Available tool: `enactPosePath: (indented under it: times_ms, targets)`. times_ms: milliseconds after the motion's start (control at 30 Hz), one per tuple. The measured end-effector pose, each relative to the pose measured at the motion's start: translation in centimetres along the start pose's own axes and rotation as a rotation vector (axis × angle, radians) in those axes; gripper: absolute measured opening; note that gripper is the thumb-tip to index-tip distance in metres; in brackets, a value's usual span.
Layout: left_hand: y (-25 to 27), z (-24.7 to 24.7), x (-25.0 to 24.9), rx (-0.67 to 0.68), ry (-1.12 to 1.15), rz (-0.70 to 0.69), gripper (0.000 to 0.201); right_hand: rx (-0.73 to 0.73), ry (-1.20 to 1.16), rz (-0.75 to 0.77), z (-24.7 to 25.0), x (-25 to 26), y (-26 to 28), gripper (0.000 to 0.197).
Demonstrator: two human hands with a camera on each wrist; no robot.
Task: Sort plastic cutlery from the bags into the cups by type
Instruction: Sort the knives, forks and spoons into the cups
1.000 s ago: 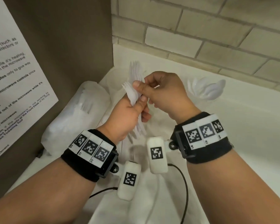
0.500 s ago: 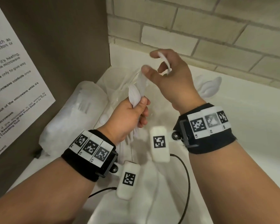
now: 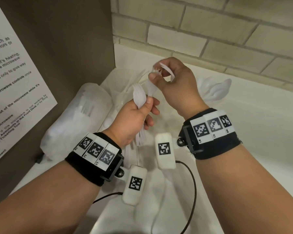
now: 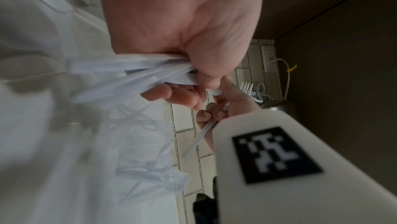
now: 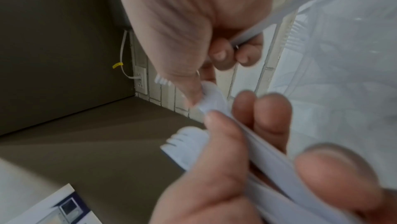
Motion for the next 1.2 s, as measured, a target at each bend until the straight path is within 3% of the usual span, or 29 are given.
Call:
enactPosePath:
  times_ms: [100, 267, 400, 533, 633, 700, 767, 833, 933, 1000, 1100, 1200]
  targets:
    - [0.0, -0.1, 0.1, -0.021, 0.053, 0.003, 0.034, -0.046, 0.017, 0.023, 0.1, 0.1, -0.1, 0.005]
    - [-0.3, 0.1, 0.0, -0.126, 0.159, 0.065, 0.031, -0.067, 0.007, 0.014, 0.0, 0.1, 0.1, 0.016]
    - [-1.0, 0.1, -0.3, -0.239, -0.035, 0.088, 0.028, -0.221, -0.045, 0.082, 0.2, 0.5, 0.1, 0.015]
    - [-1.5, 0.0, -0.5, -0.188, -0.216, 0.044, 0.018, -0.145, -0.097, 0.136, -0.4, 1.5, 1.0, 0.020]
    - [-1.9, 0.3, -0.2, -0.217, -0.440, 0.016, 0.029, -0.117, -0.167, 0.114, -0.5, 1.5, 1.2, 0.024]
    - [-2.3, 0.6, 0.3, -0.252, -0.579, -0.013, 0.034, -0.060, -0.147, 0.044, -0.3, 1.4, 1.4, 0.023]
    - [-2.4, 0.8, 0.3, -0.237, -0.616, -0.033, 0.037, 0.069, -0.057, -0.088, -0.4, 0.9, 1.6, 0.038]
    - [-2.4, 0.7, 0.3, -0.177, -0.590, -0.058, 0.042, 0.136, 0.067, -0.148, -0.9, 0.3, 2.1, 0.036]
    - [-2.0, 0.1, 0.0, -0.098, -0.376, -0.037, 0.044, 0.059, 0.002, -0.227, -0.9, -0.6, 2.2, 0.009]
    - [-1.7, -0.1, -0.1, -0.065, -0.208, 0.016, 0.045, -0.002, -0.033, -0.247, -0.7, -0.9, 2.3, 0.007]
    - [-1.4, -0.3, -0.4, -0.069, -0.026, 0.072, 0.028, -0.037, -0.052, -0.220, -0.9, -1.1, 2.7, 0.003]
    - [-1.2, -0.9, -0.6, -0.100, -0.107, 0.033, 0.025, -0.033, -0.108, -0.239, -1.4, -1.5, 3.1, 0.003]
Point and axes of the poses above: each hand's wrist, its own y-axis away from the middle knuckle, its own z-axis out of the back of the hand, x = y × z, the point moved 1 cm from there along -y, towards the middle knuckle, and after that the axes turned 3 degrees about x, right-handed, at the moved point
